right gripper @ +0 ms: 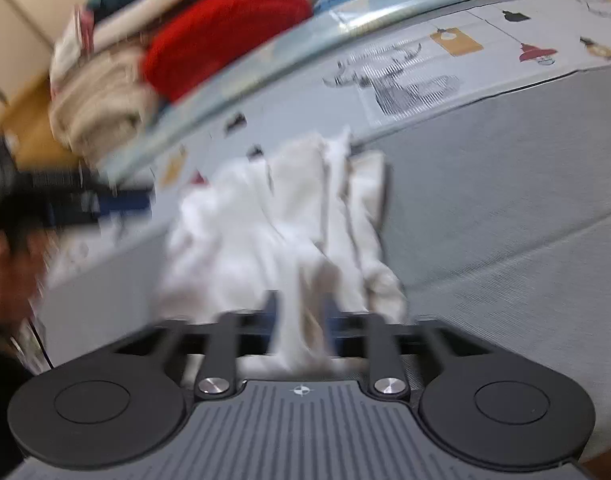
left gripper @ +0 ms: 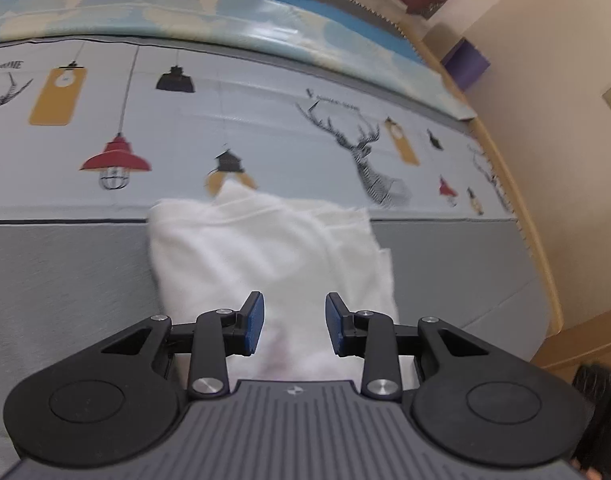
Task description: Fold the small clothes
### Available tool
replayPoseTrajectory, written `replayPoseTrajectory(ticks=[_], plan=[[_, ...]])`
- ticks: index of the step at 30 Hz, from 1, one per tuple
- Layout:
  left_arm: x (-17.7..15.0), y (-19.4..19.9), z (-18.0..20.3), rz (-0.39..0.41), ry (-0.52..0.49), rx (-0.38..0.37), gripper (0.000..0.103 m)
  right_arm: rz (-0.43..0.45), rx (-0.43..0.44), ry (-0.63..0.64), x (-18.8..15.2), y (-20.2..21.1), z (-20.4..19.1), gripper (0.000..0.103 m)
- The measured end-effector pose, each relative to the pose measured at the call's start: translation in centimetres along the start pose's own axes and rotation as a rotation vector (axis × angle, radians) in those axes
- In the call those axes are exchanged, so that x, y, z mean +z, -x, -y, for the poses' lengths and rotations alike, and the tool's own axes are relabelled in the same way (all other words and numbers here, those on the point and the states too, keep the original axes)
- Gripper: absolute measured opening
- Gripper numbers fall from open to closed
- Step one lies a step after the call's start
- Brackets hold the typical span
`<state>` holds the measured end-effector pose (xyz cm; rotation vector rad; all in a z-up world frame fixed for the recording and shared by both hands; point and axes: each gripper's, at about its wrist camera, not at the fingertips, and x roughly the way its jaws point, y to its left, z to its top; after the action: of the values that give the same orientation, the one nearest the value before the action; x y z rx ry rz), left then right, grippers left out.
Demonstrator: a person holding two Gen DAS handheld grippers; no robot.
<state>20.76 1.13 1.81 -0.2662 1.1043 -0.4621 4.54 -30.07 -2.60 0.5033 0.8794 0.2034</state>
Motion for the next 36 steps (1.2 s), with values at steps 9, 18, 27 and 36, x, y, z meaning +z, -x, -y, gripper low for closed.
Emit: replayPoseTrajectory(ticks=[9, 18, 27, 36], plan=[[-2.6, 1.1, -0.2, -0.046, -0.126, 0.017, 0.036, -0.107, 0.029, -0.238, 1.3, -6.9, 2.0, 0.048], [-3.2, 1.1, -0.7, -0.062, -0.203, 0.034, 0.036, 0.124, 0.010, 0.003, 3.0, -3.3, -4.2, 0.011], [-4.4, -1.4, 2.8, -0.128, -0.347, 0.020, 0.036, 0.010, -0.209, -0.128, 3.1, -3.5, 2.7, 0.029], [-5.7, -6.6, 2.9, -0.300, -0.458, 0.089, 0.031, -0.083, -0.199, 0.085, 2.5, -3.1, 1.4, 0.029]])
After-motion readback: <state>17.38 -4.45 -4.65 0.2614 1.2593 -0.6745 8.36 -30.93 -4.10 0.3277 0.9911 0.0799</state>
